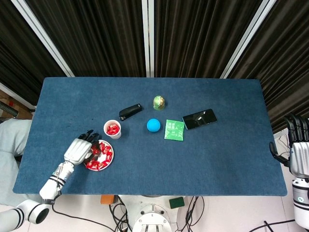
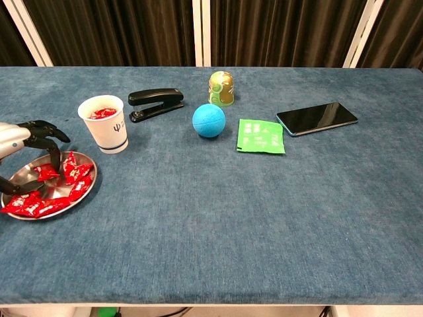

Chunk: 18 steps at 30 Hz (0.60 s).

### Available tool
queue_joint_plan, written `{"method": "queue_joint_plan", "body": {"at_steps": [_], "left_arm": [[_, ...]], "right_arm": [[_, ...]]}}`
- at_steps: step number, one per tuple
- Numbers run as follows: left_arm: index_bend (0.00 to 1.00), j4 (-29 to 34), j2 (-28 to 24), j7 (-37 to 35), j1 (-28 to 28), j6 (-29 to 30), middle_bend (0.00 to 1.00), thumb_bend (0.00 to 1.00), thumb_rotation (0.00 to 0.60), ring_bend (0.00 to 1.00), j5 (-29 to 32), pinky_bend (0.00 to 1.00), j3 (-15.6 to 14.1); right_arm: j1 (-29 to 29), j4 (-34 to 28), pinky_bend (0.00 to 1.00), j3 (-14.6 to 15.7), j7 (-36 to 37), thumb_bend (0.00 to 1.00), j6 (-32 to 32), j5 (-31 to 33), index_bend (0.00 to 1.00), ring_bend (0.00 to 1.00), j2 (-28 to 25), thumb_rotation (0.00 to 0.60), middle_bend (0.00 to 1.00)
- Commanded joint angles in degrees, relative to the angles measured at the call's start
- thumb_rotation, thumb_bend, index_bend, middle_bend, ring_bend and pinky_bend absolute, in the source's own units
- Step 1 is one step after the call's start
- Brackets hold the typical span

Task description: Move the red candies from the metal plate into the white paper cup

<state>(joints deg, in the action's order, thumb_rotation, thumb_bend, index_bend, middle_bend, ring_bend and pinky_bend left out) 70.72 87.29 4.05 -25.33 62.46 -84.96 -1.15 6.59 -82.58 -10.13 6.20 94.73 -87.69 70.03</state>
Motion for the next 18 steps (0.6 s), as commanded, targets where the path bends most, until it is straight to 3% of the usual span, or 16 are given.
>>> {"method": "queue_joint_plan", "body": {"at_steps": [1, 13, 18], "left_arm": [[0.48, -0.08, 0.10, -0.35, -0.03, 0.06, 0.14, 0.34, 0.600, 0.03, -0.06, 0.22, 0.04], [0.53, 0.14, -0.17, -1.85, 0.08, 1.43, 0.16, 0.40, 0.600, 0.03, -0.71, 0.22, 0.34], [0.53, 3.14, -2.34, -1.28, 0.85, 4.96, 0.16, 0.40, 0.600, 0.03, -1.77, 0.22, 0.94]], "right_arm": [[0.01, 0.04, 0.00, 0.00, 0.00, 0.34, -0.03, 0.03, 0.00, 0.00, 0.01, 0.600, 0.00], [0.04, 0.17, 0.00, -0.06, 0.14, 0.34, -0.11, 0.13, 0.00, 0.00, 0.03, 0.600, 0.00], [0.06, 0.04, 0.00, -0.11, 0.15, 0.34, -0.03, 0.03, 0.00, 0.00, -0.14, 0.600, 0.00]]}}
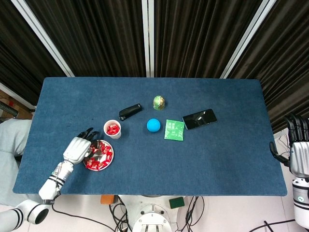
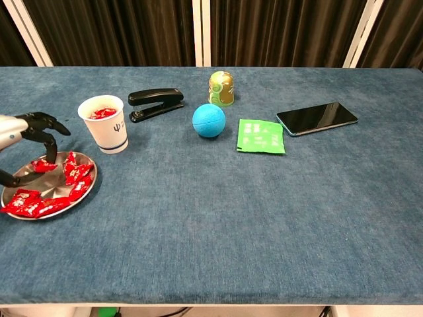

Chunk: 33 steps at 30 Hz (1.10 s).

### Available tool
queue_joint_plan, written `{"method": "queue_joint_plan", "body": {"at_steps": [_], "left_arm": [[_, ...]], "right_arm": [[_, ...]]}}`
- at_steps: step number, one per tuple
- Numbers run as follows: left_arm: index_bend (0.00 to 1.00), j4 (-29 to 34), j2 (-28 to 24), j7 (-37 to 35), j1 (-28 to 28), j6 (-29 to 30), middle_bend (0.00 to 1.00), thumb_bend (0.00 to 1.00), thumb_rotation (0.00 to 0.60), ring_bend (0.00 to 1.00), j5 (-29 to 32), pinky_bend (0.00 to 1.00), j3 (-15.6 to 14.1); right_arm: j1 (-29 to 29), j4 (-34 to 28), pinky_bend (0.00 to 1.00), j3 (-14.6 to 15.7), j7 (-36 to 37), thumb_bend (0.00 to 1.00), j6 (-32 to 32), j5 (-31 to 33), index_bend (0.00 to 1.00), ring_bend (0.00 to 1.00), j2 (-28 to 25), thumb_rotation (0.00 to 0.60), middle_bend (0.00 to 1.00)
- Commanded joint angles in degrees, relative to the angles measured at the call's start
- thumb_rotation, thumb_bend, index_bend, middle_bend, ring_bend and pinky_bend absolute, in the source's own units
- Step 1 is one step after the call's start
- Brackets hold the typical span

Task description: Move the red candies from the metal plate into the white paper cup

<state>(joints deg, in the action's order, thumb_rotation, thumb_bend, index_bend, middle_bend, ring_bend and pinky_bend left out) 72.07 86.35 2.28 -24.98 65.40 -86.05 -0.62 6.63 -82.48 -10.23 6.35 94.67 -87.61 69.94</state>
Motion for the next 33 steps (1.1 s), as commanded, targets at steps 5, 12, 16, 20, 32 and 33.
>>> {"method": "queue_joint_plan", "body": {"at_steps": [5, 12, 16, 20, 32, 33], "left_arm": [[0.54, 6.49, -5.66, 2.79, 1.33, 6.05, 0.17, 0.40, 0.600, 0.03, -1.03, 0.23, 1.98], [0.54, 11.98, -9.93, 3.68, -0.42, 6.52, 0.17, 0.40, 0.600, 0.03, -0.48, 0.23, 5.31], [0.54, 13.45, -9.54, 3.62, -3.08, 4.56, 0.17, 0.39, 0.600, 0.03, -1.19, 0.23, 6.66], [0.54, 12.35, -7.24, 2.70, -5.91, 0.84, 0.17, 0.39, 0.600, 0.03, 0.07, 0.23, 7.79], [0.52, 5.65, -1.27, 1.41, -10.47, -5.09, 0.17, 0.39, 0.600, 0.03, 3.71, 0.23, 9.09], [0.52, 5.17, -0.98, 1.29, -10.72, -5.33, 0.17, 0.39, 0.600, 0.03, 3.84, 0.23, 9.09]], "right_arm": [[0.08, -0.21, 0.00, -0.07, 0.09, 0.34, 0.05, -0.13, 0.00, 0.00, -0.17, 0.600, 0.00], [0.04, 0.16, 0.00, 0.07, 0.64, 0.34, 0.04, -0.17, 0.00, 0.00, 0.14, 0.600, 0.00], [0.03, 0.15, 0.00, 0.04, 0.73, 0.34, 0.19, -0.25, 0.00, 0.00, 0.14, 0.600, 0.00], [-0.08, 0.25, 0.00, 0.07, 0.96, 0.34, 0.28, -0.20, 0.00, 0.00, 0.12, 0.600, 0.00], [-0.39, 0.52, 0.00, -0.24, 1.70, 0.34, 0.48, 0.36, 0.00, 0.00, -0.43, 0.600, 0.00], [-0.40, 0.58, 0.00, -0.22, 1.73, 0.34, 0.41, 0.43, 0.00, 0.00, -0.34, 0.600, 0.00]]}}
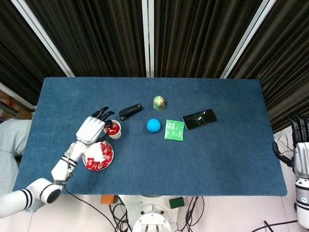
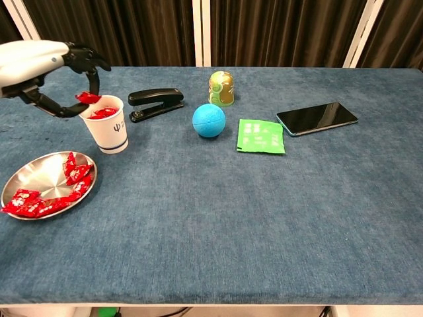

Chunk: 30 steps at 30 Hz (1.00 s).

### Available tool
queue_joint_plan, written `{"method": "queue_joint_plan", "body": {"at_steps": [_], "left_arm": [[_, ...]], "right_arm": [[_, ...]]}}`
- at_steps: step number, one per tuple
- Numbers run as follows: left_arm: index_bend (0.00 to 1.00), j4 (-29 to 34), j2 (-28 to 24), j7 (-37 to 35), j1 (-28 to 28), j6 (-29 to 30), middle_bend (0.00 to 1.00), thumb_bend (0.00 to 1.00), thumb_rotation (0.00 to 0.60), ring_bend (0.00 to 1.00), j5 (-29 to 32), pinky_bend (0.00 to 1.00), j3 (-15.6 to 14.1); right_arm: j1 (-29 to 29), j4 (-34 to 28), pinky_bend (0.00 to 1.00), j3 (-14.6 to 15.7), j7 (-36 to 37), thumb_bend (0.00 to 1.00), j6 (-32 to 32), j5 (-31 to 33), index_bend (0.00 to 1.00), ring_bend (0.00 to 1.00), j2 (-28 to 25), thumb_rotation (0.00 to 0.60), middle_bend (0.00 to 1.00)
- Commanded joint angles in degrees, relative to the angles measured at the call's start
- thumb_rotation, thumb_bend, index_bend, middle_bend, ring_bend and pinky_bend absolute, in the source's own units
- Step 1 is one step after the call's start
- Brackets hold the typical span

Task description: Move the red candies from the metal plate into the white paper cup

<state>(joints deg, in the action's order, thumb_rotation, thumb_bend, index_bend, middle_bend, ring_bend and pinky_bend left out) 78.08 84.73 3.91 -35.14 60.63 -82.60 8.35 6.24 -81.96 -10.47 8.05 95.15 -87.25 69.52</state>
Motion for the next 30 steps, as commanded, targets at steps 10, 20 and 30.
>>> {"method": "queue_joint_plan", "body": {"at_steps": [10, 20, 30], "left_arm": [[0.21, -2.42, 1.19, -0.30, -1.26, -0.89, 0.16, 0.38, 0.600, 0.03, 1.05, 0.23, -0.32], [0.18, 3.37, -2.86, 0.12, 2.00, 5.62, 0.16, 0.38, 0.600, 0.03, -1.64, 0.23, -2.14], [0.23, 7.39, -7.79, 0.16, 8.60, 10.94, 0.16, 0.37, 0.600, 0.03, -3.65, 0.22, -7.52]], "right_arm": [[-0.05, 0.53, 0.00, -0.08, 0.19, 0.34, -0.16, 0.34, 0.00, 0.00, 0.21, 0.600, 0.00], [0.00, 0.50, 0.00, -0.03, 0.05, 0.34, -0.20, 0.23, 0.00, 0.00, 0.32, 0.600, 0.00], [0.37, 0.55, 0.00, 0.19, -0.22, 0.34, -0.61, -0.17, 0.00, 0.00, 0.80, 0.600, 0.00]]}}
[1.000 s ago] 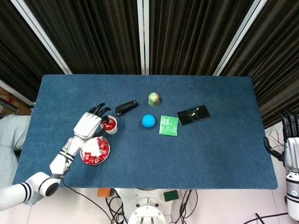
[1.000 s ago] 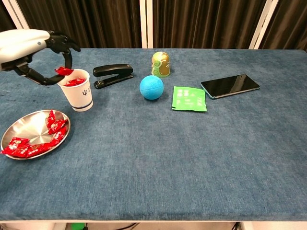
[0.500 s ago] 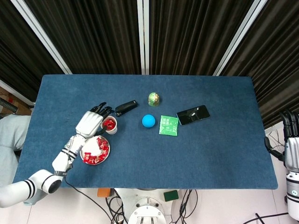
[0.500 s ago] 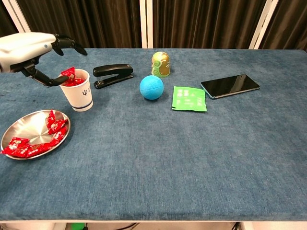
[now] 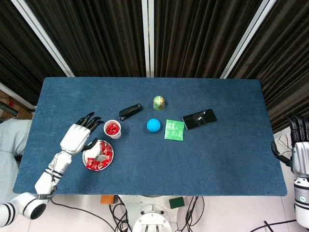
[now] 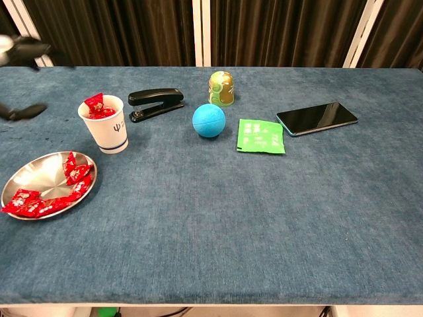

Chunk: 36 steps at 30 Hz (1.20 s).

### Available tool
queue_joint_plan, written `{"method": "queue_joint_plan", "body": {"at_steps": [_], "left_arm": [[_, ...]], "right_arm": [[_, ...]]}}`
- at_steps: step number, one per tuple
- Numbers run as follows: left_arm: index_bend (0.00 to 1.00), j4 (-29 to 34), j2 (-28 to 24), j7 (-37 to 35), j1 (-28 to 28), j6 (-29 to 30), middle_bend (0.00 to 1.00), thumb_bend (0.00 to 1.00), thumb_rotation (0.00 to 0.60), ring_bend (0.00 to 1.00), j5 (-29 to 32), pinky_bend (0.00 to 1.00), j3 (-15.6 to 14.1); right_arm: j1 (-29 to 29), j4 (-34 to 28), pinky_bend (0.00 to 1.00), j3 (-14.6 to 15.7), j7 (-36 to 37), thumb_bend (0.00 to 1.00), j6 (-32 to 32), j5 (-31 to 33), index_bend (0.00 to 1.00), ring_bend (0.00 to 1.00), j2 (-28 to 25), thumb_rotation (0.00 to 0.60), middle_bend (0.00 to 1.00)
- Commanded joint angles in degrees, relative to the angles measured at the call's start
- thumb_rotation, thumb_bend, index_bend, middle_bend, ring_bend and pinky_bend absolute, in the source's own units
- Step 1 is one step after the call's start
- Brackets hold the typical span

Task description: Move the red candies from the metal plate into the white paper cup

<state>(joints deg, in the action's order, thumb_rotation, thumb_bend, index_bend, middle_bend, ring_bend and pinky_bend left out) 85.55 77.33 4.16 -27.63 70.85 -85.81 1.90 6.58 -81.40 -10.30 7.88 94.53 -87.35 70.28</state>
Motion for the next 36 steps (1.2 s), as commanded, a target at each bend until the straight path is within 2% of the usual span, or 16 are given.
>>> {"method": "queue_joint_plan", "body": {"at_steps": [1, 7, 16, 25, 36], "left_arm": [[0.24, -0.52, -0.27, -0.27, 1.66, 0.97, 0.16, 0.37, 0.600, 0.03, -0.50, 0.22, -1.54], [0.25, -4.80, 1.77, -2.61, 2.76, -0.04, 0.16, 0.37, 0.600, 0.03, -1.71, 0.22, -3.66], [0.25, -11.70, 5.71, -6.04, 1.18, -3.36, 0.16, 0.37, 0.600, 0.03, -4.33, 0.22, -4.95], [0.28, -15.21, 6.70, -8.25, 0.04, -4.82, 0.16, 0.36, 0.600, 0.03, -6.15, 0.22, -5.71], [0.31, -19.15, 8.91, -9.79, -2.04, -6.10, 0.16, 0.27, 0.600, 0.03, -8.21, 0.22, -5.92]], "right_arm": [[0.04, -0.03, 0.00, 0.06, -0.14, 0.34, 0.03, -0.13, 0.00, 0.00, 0.08, 0.600, 0.00], [-0.02, -0.35, 0.00, 0.17, -0.67, 0.34, 0.09, -0.25, 0.00, 0.00, -0.04, 0.600, 0.00], [0.02, -1.36, 0.00, 0.21, -1.80, 0.34, 0.28, -0.60, 0.00, 0.00, -0.38, 0.600, 0.00], [0.26, -1.70, 0.00, 0.28, -2.57, 0.34, -0.08, -0.71, 0.00, 0.00, -0.37, 0.600, 0.00], [0.27, -1.77, 0.00, 0.32, -3.26, 0.34, -0.12, -0.59, 0.00, 0.00, -0.18, 0.600, 0.00]]}}
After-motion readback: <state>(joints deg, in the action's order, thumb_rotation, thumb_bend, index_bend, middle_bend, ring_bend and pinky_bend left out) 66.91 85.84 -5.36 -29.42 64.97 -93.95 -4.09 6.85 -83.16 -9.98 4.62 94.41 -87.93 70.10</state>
